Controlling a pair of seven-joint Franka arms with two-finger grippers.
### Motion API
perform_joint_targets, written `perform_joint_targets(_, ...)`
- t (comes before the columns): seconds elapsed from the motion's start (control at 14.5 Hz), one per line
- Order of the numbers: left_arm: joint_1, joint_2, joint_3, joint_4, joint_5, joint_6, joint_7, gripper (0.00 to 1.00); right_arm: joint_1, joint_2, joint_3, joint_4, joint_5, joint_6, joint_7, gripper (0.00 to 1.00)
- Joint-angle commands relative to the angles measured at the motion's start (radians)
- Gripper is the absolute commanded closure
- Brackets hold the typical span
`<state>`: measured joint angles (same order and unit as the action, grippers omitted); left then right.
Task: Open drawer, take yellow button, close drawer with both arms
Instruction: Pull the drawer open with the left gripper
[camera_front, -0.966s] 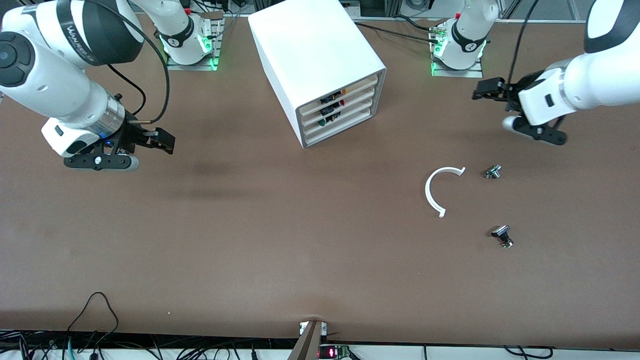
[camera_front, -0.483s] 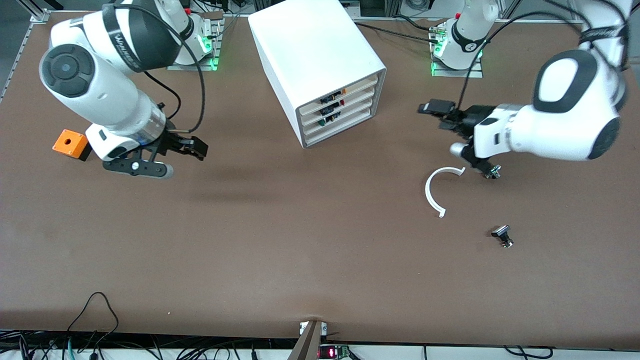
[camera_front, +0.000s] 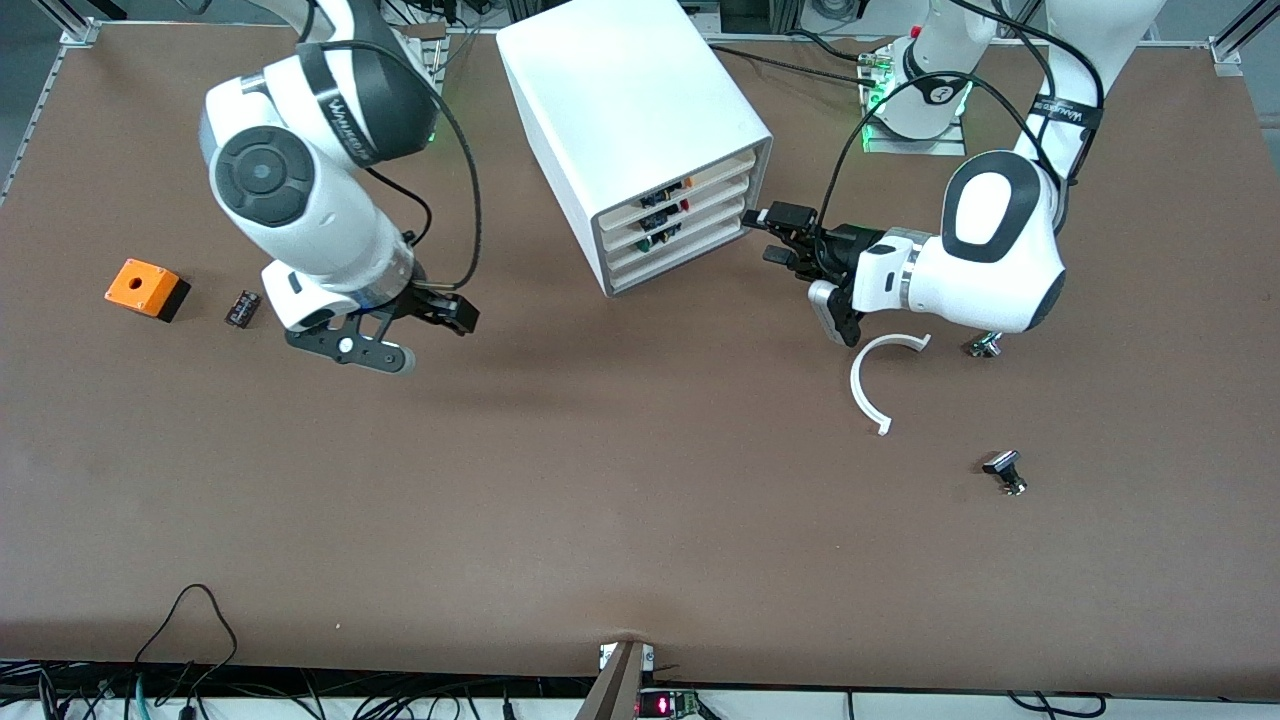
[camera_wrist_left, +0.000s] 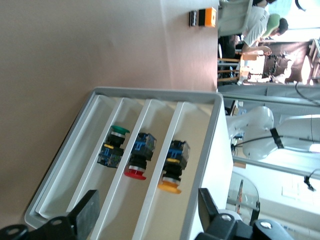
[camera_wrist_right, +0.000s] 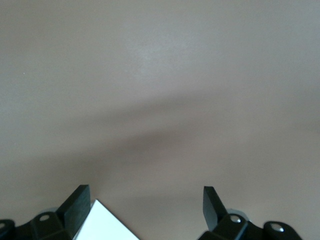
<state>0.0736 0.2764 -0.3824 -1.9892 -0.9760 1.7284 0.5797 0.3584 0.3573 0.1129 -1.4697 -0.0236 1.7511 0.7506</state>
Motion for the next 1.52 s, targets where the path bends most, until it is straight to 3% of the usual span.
perform_joint_targets(0.0, 0.008, -0.019, -0.032, -0.077, -0.059, 0.011, 0.090, 0.30, 0.043, 0.054, -0.005, 0.077, -0.016, -0.022, 0.099, 0.00)
perform_joint_targets(0.14, 0.008, -0.014, -0.047, -0.102, -0.078, 0.011, 0.144, 0.35, 0.063, 0.092, -0.005, 0.133, -0.009, -0.042, 0.180, 0.00)
perform_joint_targets(0.69, 0.012, -0.045, -0.084, -0.224, -0.164, 0.023, 0.279, 0.41, 0.142, 0.195, -0.004, 0.265, -0.004, -0.064, 0.343, 0.00)
perform_joint_targets(1.17, 0.015, -0.046, -0.127, -0.275, -0.190, 0.065, 0.333, 0.44, 0.159, 0.213, -0.004, 0.310, -0.004, 0.014, 0.343, 0.00)
perform_joint_targets(1.24, 0.015, -0.045, -0.128, -0.275, -0.190, 0.074, 0.333, 0.48, 0.163, 0.213, -0.004, 0.311, -0.004, 0.024, 0.345, 0.00)
perform_joint_targets(1.31, 0.011, -0.045, -0.130, -0.275, -0.188, 0.082, 0.335, 0.57, 0.166, 0.215, -0.004, 0.315, -0.004, 0.025, 0.346, 0.00)
perform_joint_targets(1.38, 0.009, -0.045, -0.131, -0.275, -0.188, 0.086, 0.333, 0.72, 0.168, 0.218, -0.004, 0.318, -0.002, 0.028, 0.348, 0.00)
perform_joint_targets(1.45, 0.009, -0.043, -0.139, -0.275, -0.188, 0.097, 0.333, 0.77, 0.168, 0.218, -0.002, 0.321, -0.002, 0.033, 0.348, 0.00)
